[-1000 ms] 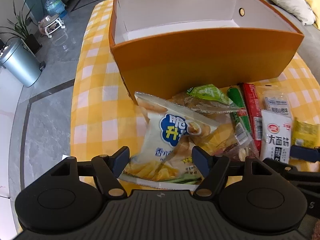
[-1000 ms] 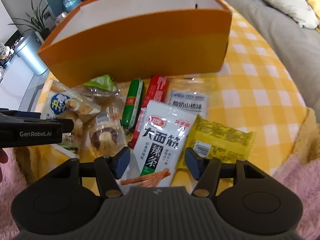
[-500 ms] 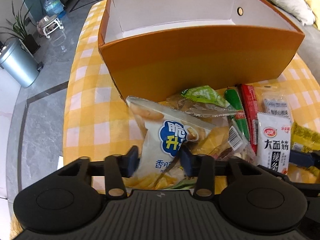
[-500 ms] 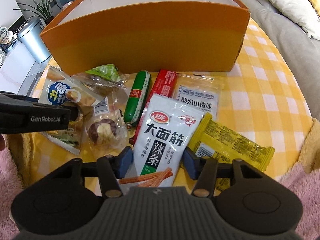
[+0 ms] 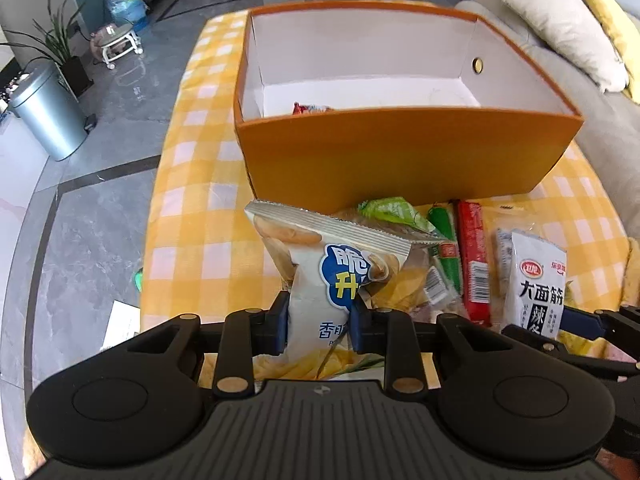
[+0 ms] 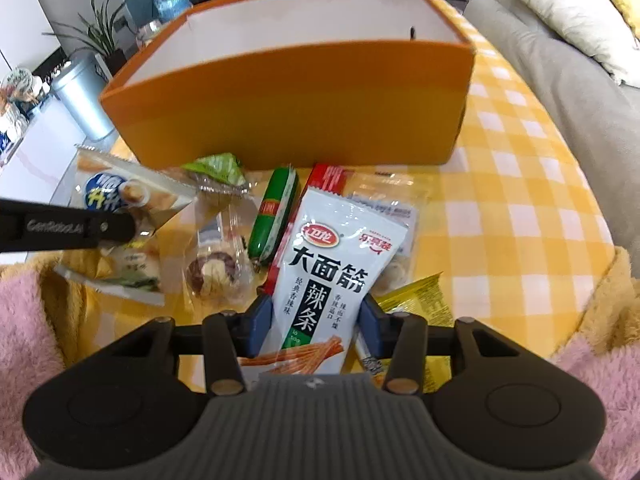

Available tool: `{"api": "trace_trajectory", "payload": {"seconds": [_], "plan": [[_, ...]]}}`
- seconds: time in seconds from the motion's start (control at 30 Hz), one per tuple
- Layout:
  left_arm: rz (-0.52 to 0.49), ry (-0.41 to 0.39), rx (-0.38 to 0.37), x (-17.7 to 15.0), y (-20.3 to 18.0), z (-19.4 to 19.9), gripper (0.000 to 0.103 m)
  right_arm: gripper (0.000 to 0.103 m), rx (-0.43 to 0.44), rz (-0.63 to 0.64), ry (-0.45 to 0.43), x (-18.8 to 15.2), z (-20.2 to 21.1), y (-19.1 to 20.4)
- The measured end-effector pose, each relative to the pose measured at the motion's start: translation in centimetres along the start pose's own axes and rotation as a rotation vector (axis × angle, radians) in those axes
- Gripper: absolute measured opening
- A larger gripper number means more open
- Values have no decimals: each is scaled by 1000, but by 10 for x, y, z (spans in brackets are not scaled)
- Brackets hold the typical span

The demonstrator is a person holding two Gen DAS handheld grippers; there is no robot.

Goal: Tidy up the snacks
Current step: 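Lift both packs and carry them over the open box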

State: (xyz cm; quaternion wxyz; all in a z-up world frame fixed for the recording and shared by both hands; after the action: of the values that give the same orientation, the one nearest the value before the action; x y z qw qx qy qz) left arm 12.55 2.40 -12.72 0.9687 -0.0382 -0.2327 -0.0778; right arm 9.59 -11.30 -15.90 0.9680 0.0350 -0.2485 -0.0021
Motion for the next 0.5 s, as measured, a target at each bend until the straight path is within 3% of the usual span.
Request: {"api": "trace_trajectory", "payload": {"seconds": [0.5], "plan": [[29,-130,-59,8,-19,62,32,45,40,75,-201,14,66,-2]]}}
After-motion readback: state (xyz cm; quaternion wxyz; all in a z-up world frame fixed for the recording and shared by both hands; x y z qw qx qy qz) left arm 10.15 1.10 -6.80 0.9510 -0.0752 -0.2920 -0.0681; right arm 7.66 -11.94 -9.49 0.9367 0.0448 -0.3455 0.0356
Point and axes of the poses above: each gripper's, at about its wrist camera, not at the fingertips, and z roughly against the way its jaws point, y to its left, x to its top, the point moved 5 cm from there along -z, roughly the way its jaws point, and after that the axes turned 5 degrees about -x, right-handed, at the moved point
